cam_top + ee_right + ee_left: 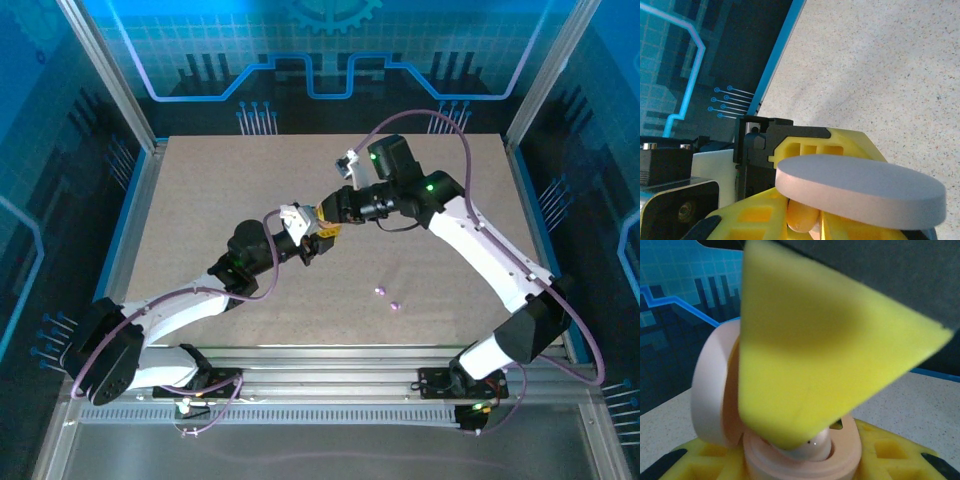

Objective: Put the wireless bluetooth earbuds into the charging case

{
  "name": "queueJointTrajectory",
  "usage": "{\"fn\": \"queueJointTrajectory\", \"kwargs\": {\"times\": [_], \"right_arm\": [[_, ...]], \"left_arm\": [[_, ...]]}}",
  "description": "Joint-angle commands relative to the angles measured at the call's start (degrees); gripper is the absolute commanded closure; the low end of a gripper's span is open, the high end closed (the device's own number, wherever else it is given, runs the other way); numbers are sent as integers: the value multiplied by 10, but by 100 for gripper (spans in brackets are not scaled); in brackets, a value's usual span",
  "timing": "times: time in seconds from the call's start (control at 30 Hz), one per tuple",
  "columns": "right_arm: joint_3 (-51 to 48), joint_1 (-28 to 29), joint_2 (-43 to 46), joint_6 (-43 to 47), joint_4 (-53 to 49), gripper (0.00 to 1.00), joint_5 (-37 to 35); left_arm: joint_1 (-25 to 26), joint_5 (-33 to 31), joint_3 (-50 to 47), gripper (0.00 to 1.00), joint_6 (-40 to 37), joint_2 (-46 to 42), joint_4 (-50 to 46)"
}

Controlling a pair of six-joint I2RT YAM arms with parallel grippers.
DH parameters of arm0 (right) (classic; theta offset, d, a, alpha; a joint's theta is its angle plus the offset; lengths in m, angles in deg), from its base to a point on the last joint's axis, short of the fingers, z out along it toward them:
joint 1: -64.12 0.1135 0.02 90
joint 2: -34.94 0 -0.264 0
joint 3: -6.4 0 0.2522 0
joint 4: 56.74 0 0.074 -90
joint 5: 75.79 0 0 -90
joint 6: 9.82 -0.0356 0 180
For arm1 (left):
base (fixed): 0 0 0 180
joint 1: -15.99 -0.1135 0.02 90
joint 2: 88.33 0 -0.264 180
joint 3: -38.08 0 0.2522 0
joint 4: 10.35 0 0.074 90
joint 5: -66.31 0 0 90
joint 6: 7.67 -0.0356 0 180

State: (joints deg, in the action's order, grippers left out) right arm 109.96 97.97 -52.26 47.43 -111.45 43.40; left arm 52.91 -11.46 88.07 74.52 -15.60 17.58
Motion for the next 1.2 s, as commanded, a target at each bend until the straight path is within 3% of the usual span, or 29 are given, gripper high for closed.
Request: {"fn": "queueJointTrajectory", "kwargs": {"times": [0.0,0.63,1.17], "right_arm": [[24,11,-6,15,-36,78,-32],[49,16,-6,35,-75,70,-63],[31,15,61,54,-7,61,-20]], "left_arm": [[5,9,13,63,2,-2,31],[5,14,18,63,4,-5,25],[5,9,11,63,-3,-9,22]]}}
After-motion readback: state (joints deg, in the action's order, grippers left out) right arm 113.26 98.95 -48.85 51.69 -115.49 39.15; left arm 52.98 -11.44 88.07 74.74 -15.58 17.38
